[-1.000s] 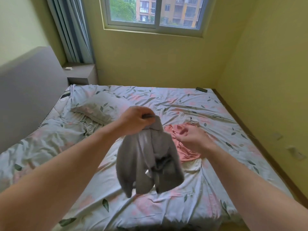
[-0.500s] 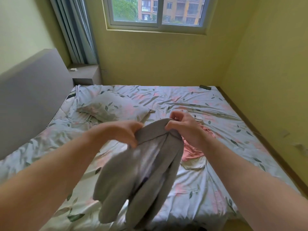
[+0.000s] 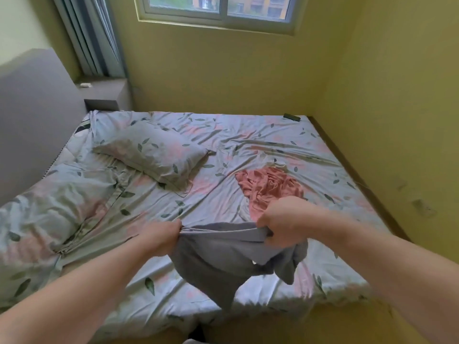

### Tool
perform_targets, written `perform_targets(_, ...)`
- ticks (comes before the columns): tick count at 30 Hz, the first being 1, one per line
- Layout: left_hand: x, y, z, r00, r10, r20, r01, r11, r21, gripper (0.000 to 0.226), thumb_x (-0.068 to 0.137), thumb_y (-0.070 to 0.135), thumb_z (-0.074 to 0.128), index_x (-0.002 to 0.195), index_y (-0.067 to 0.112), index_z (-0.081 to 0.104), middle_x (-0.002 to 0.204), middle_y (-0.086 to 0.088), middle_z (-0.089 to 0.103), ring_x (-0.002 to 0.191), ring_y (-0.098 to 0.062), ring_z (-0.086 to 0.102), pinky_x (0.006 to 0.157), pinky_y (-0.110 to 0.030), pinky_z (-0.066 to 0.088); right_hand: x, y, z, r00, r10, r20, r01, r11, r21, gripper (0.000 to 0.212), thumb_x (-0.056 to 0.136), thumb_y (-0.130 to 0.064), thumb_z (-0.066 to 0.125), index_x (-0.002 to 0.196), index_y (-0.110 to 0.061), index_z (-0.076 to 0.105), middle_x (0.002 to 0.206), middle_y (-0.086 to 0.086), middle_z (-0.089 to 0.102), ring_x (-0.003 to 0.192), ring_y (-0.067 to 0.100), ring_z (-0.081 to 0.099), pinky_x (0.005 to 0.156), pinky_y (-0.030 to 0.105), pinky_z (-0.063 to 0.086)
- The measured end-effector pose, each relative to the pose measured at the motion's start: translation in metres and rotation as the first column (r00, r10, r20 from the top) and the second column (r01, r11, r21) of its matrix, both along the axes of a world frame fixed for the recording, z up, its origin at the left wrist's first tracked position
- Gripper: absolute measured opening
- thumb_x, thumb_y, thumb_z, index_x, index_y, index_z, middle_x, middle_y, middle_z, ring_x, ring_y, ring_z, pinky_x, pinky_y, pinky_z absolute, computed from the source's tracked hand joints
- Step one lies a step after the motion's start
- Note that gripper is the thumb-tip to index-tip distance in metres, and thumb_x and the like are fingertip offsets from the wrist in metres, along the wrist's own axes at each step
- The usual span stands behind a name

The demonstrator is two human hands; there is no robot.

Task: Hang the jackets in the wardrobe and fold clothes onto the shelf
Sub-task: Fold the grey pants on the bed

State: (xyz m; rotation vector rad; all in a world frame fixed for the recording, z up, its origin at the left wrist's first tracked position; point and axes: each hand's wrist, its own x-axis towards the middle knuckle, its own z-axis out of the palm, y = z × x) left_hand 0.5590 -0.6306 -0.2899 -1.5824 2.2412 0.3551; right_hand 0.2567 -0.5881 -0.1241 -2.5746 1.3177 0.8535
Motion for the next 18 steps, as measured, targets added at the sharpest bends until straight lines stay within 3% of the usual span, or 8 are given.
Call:
perform_targets(3,-0.010,0.017,0.006,0.988,-0.024,-0.150,-0.006,0.979,-0.202,0.027,0.093,0.031,0.047,0.119,0.022,0.043,0.110,-0.001,0.072,0.096,-0.028,0.064,0.087,-0.038,0.051,-0.019,0.006,-0.020,0.977,-0.024,-0.213,0.023,1.000,-0.009,0.012,0.085,-0.033,0.054,0.081,-0.024,0.060,0.068,-0.003,0.057,0.060,0.020,0.055,0.060,0.031,0.054)
perform_targets(5,-0.018,0.032,0.004,0.972,-0.163,-0.170,0.123,0.967,-0.221,0.057,0.098,0.041,0.049,0.148,0.017,0.034,0.126,0.005,0.068,0.109,-0.023,0.064,0.098,-0.029,0.040,-0.036,0.006,-0.033,0.955,-0.096,-0.280,0.082,0.995,-0.061,0.007,0.088,-0.025,0.055,0.086,-0.024,0.062,0.075,-0.004,0.058,0.072,0.023,0.060,0.073,0.032,0.056)
perform_targets(6,-0.022,0.039,0.003,0.956,-0.259,-0.140,0.216,0.940,-0.265,0.064,0.098,0.041,0.050,0.153,0.015,0.030,0.128,0.006,0.068,0.111,-0.020,0.064,0.100,-0.027,0.036,-0.045,0.005,-0.041,0.948,-0.141,-0.285,0.117,0.988,-0.102,0.011,0.089,-0.023,0.056,0.097,-0.024,0.063,0.086,-0.003,0.062,0.083,0.025,0.063,0.076,0.032,0.054)
perform_targets(8,-0.026,0.051,-0.004,0.879,-0.468,-0.085,0.402,0.826,-0.396,0.052,0.093,0.030,0.049,0.142,0.013,0.044,0.106,0.005,0.074,0.093,-0.019,0.069,0.099,-0.027,0.036,-0.061,0.006,-0.060,0.939,-0.273,-0.211,0.233,0.953,-0.195,0.040,0.090,-0.027,0.057,0.129,-0.019,0.056,0.116,0.004,0.064,0.106,0.027,0.065,0.080,0.034,0.053)
perform_targets(10,-0.035,0.068,-0.015,0.796,-0.604,-0.036,0.518,0.710,-0.477,0.038,0.083,0.016,0.046,0.119,0.011,0.056,0.077,0.005,0.070,0.074,-0.022,0.068,0.107,-0.031,0.033,-0.072,0.008,-0.075,0.912,-0.389,-0.129,0.347,0.901,-0.259,0.070,0.090,-0.031,0.059,0.152,-0.013,0.031,0.135,0.011,0.053,0.118,0.029,0.059,0.082,0.036,0.051)
perform_targets(13,-0.058,0.093,-0.018,0.685,-0.723,0.092,0.671,0.577,-0.465,0.027,0.081,0.004,0.043,0.099,0.012,0.061,0.064,0.002,0.065,0.072,-0.023,0.069,0.124,-0.036,0.014,-0.080,0.010,-0.084,0.887,-0.461,-0.034,0.431,0.853,-0.295,0.091,0.089,-0.028,0.063,0.160,-0.013,0.008,0.141,0.013,0.043,0.119,0.032,0.057,0.078,0.038,0.049)
perform_targets(16,-0.086,0.118,-0.007,0.595,-0.789,0.155,0.789,0.536,-0.301,0.021,0.077,0.006,0.062,0.096,0.013,0.060,0.061,0.002,0.065,0.077,-0.022,0.070,0.124,-0.042,0.019,-0.085,0.010,-0.082,0.890,-0.453,0.055,0.441,0.824,-0.356,0.099,0.088,-0.025,0.063,0.161,-0.016,-0.002,0.143,0.016,0.041,0.118,0.035,0.057,0.079,0.040,0.049)
perform_targets(18,-0.102,0.130,-0.003,0.562,-0.814,0.145,0.821,0.528,-0.219,0.021,0.080,0.010,0.065,0.100,0.015,0.063,0.073,-0.001,0.069,0.080,-0.024,0.070,0.121,-0.041,0.026,-0.088,0.012,-0.079,0.893,-0.446,0.060,0.433,0.816,-0.382,0.101,0.088,-0.022,0.062,0.160,-0.018,-0.009,0.149,0.017,0.036,0.116,0.034,0.058,0.072,0.039,0.045)
